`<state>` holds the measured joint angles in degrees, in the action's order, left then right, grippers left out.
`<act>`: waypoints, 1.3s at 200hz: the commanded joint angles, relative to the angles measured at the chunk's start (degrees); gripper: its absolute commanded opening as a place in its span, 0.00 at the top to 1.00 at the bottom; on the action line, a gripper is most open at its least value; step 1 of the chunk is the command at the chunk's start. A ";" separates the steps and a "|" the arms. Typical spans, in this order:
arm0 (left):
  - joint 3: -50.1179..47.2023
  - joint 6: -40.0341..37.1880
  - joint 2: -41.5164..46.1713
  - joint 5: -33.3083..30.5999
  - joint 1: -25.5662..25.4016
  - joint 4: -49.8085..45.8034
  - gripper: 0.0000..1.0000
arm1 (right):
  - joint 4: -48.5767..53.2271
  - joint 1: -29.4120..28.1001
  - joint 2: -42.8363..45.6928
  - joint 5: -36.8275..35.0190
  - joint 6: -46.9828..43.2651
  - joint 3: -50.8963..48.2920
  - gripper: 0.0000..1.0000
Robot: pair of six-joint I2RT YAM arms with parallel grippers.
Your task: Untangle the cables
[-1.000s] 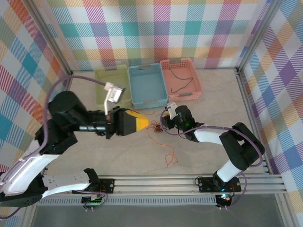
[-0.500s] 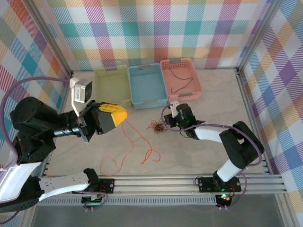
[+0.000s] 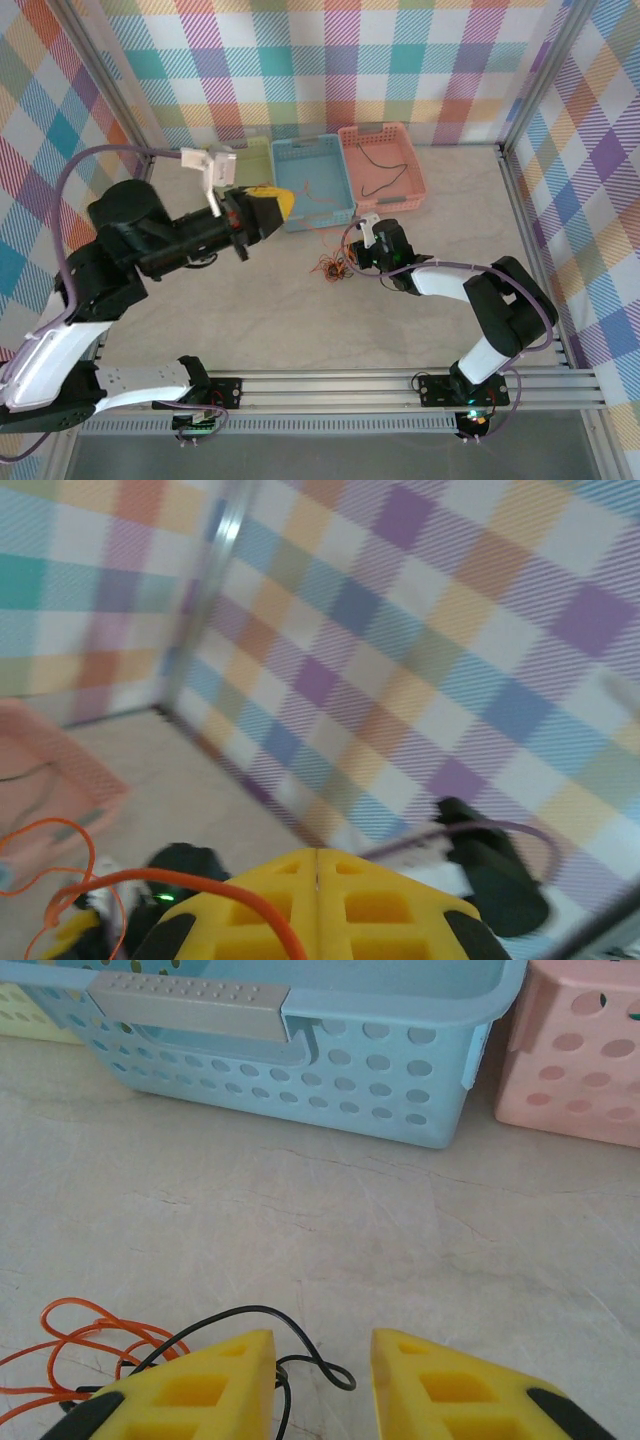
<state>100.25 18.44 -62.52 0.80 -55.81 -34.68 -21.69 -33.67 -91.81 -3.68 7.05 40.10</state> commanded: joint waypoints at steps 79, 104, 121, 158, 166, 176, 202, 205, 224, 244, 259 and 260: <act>20.09 3.84 -29.03 -3.61 26.61 -1.90 1.00 | 0.45 0.54 0.79 -0.61 0.72 0.75 0.68; 23.35 2.44 -34.64 -5.05 28.83 0.63 1.00 | 0.86 0.56 0.59 -0.32 0.70 0.96 0.68; 26.94 0.54 -39.07 -5.48 29.17 0.97 1.00 | 0.87 0.55 0.85 -0.55 0.77 0.74 0.68; 34.74 0.12 -49.30 -3.36 30.05 1.54 1.00 | 1.55 0.71 0.23 0.28 0.41 1.43 0.69; 35.82 0.17 -51.19 -3.41 30.20 1.71 1.00 | 1.52 0.71 0.15 0.45 0.51 1.51 0.69; 37.09 0.40 -53.76 -3.43 30.37 1.80 1.00 | 1.55 0.71 0.18 0.45 0.55 1.48 0.69; 36.53 1.67 -58.43 -3.01 31.00 1.80 1.00 | 1.57 0.72 -0.06 0.67 0.50 1.73 0.69; 36.06 1.81 -58.81 -2.97 31.07 2.22 1.00 | 1.57 0.71 -0.12 0.65 0.53 1.76 0.69; 34.23 2.64 -62.23 -3.34 31.26 2.92 1.00 | 1.90 0.80 -0.23 0.71 0.25 1.87 0.69; 34.01 3.18 -66.47 -4.11 31.55 0.66 1.00 | 2.09 1.06 -0.20 1.42 0.61 2.05 0.69; 31.50 3.36 -67.78 -5.47 31.62 0.55 1.00 | 2.19 1.06 -0.25 1.76 0.62 2.09 0.69; 31.19 3.36 -67.80 -5.55 31.63 0.65 1.00 | 2.23 1.06 -0.28 1.80 0.65 2.09 0.69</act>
<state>134.56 20.56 -128.33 -2.81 -25.10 -32.99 -20.16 -32.97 -91.81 -3.40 7.05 40.69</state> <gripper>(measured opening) 0.062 0.312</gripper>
